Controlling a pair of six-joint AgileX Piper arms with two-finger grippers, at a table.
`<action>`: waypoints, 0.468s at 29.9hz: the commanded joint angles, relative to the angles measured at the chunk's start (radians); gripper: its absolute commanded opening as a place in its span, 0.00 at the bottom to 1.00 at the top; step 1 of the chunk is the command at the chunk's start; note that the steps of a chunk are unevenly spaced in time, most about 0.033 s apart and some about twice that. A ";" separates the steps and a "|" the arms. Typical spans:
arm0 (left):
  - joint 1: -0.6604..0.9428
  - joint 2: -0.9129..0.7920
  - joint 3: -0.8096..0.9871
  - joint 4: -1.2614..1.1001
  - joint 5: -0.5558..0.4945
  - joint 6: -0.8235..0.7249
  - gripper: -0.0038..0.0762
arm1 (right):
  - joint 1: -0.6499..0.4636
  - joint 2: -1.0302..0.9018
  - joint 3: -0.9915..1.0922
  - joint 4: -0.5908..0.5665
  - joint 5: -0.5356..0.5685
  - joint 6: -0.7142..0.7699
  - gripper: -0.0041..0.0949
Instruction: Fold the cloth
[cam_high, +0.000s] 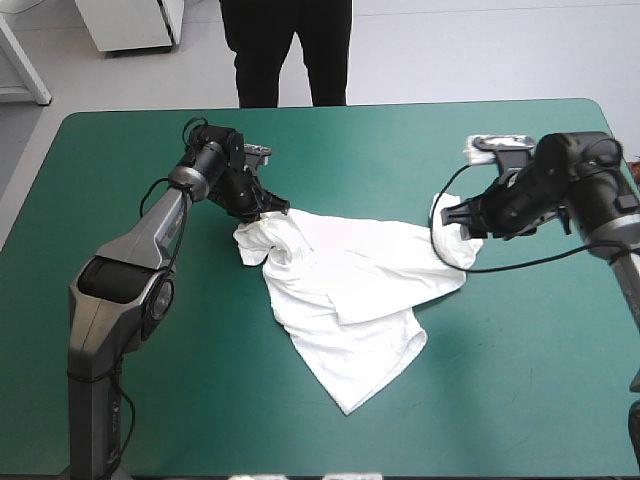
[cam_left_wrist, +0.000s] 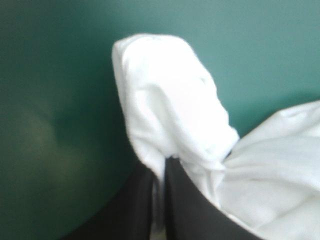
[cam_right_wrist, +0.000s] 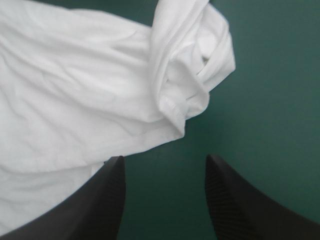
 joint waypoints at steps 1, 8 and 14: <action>-0.004 -0.007 -0.001 0.010 -0.006 0.001 0.04 | 0.161 -0.066 0.040 -0.103 -0.002 0.038 0.50; -0.004 -0.007 -0.001 0.006 0.016 0.001 0.04 | 0.398 -0.093 0.155 -0.119 -0.004 0.127 0.51; -0.004 -0.007 -0.001 -0.018 0.006 0.004 0.04 | 0.612 -0.128 0.203 -0.223 -0.034 0.243 0.53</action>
